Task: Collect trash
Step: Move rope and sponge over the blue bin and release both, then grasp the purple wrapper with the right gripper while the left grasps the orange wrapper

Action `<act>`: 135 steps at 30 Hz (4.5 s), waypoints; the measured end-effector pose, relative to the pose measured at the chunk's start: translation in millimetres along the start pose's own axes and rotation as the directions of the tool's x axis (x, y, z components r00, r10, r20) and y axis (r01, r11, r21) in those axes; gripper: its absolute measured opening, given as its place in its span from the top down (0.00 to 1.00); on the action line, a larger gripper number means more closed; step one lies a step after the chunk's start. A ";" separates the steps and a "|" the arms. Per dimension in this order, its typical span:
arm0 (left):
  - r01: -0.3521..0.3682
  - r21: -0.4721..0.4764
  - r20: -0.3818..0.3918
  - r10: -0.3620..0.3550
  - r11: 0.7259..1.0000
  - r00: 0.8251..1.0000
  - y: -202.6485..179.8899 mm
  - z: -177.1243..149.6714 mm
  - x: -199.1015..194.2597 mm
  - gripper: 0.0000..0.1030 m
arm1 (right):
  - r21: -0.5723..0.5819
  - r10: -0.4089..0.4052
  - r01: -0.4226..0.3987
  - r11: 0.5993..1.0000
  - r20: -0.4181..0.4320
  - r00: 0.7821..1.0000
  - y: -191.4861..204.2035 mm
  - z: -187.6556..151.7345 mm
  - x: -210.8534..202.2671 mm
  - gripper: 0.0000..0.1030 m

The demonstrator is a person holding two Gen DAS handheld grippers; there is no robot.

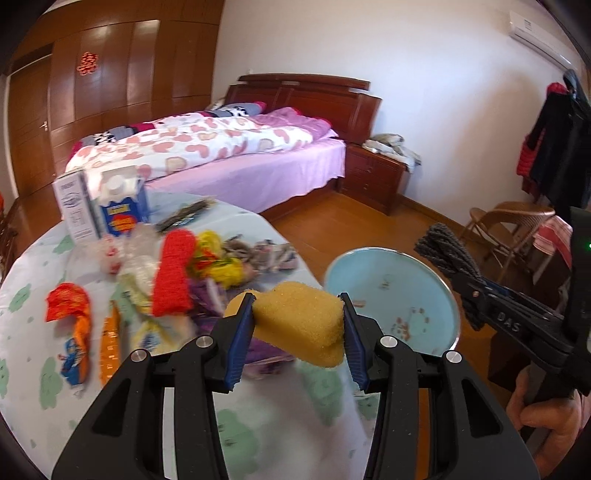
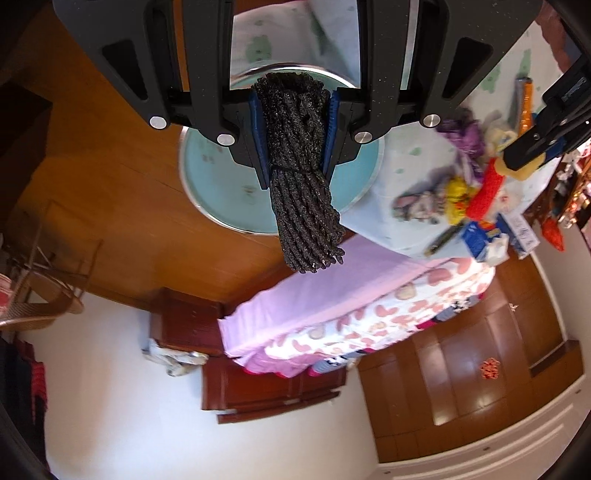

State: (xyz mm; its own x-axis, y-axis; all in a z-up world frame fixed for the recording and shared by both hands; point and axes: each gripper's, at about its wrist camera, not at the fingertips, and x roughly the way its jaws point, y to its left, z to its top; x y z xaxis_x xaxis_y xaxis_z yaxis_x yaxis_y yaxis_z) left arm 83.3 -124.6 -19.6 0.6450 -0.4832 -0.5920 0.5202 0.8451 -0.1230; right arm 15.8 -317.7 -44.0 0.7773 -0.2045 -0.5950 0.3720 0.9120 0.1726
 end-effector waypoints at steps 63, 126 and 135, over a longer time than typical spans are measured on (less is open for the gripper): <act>-0.202 0.045 -0.105 0.206 0.978 0.973 -7.7 7.2 39.9 0.11 | -0.034 -0.104 0.103 0.994 -0.059 0.993 -7.8 -5.1 24.3 0.19; -0.287 -0.270 -0.199 0.239 0.919 0.951 156.7 -76.4 -14.4 0.66 | -0.375 0.220 -0.238 0.896 -0.091 0.971 165.8 -60.6 18.0 0.52; -0.275 -0.217 -0.085 0.262 0.937 0.961 133.8 -66.0 -47.4 0.67 | -0.270 0.185 -0.165 0.949 0.048 0.982 123.8 -44.7 -17.2 0.52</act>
State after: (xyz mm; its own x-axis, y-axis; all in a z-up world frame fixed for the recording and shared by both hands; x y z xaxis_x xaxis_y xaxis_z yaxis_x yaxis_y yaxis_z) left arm 85.4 26.5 -60.5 0.7089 -0.2234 -0.6689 0.1884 0.9740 -0.1256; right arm 25.8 -185.3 -47.5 0.8562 -0.0493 -0.5142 0.0876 0.9949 0.0504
